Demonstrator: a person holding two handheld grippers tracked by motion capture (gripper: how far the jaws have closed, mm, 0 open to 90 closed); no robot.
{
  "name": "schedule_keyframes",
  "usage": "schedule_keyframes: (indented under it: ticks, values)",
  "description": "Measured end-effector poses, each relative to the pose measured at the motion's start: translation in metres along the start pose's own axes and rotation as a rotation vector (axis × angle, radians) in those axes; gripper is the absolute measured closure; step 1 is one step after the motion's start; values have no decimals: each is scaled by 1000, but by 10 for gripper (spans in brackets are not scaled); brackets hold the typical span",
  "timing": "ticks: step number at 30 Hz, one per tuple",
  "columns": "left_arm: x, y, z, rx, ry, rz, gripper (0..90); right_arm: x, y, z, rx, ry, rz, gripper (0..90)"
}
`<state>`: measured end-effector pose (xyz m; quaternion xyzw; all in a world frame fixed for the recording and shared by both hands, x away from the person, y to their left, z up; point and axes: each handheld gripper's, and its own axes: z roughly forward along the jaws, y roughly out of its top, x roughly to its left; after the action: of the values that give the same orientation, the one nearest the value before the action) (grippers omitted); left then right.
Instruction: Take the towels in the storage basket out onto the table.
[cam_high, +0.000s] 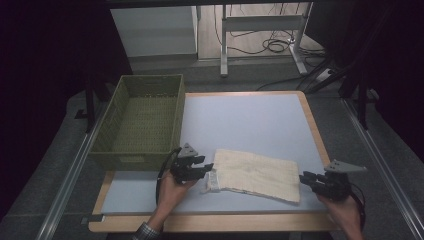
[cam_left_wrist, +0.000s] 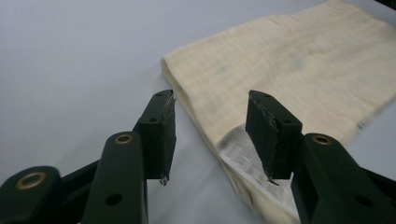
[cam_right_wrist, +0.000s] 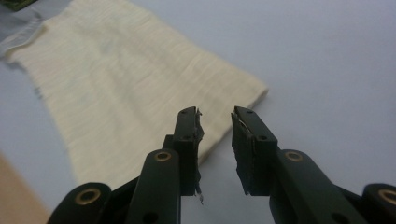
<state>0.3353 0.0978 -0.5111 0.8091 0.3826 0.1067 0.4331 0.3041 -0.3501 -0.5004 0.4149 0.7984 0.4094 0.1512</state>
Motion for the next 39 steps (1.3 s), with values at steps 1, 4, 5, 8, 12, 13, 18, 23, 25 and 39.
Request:
schedule_keyframes:
  ticks: [1, 4, 5, 8, 12, 13, 18, 23, 25, 39]
  values:
    - [2, 7, 9, 9, 0, 2, 539, -4, 6, 7, 5, -7, 4, 712]
    - [8, 19, 26, 20, 25, -1, 558, -11, 15, 20, 28, -34, 13, 710]
    - [11, 22, 31, 22, 27, -14, 562, -13, 17, 24, 33, -42, 14, 709]
    - [18, 27, 41, 22, 42, -19, 599, -19, 19, 31, 38, -54, 24, 700]
    - [32, 30, 61, 57, 46, -46, 571, -27, 19, 41, 43, -56, 42, 663]
    - [33, 29, 64, 63, 48, -41, 556, -28, 19, 43, 47, -60, 38, 642]
    - [31, 23, 70, 64, 37, 2, 614, -28, 19, 52, 69, -59, 15, 682]
    - [22, 25, 68, 74, 38, 45, 861, -22, 27, 54, 120, -29, -33, 873]
    - [21, 26, 64, 48, 48, 46, 866, -24, 33, 54, 126, -60, -48, 875]
    - [15, 17, 41, 12, 40, 16, 861, -61, 88, 102, 85, -69, -11, 873]
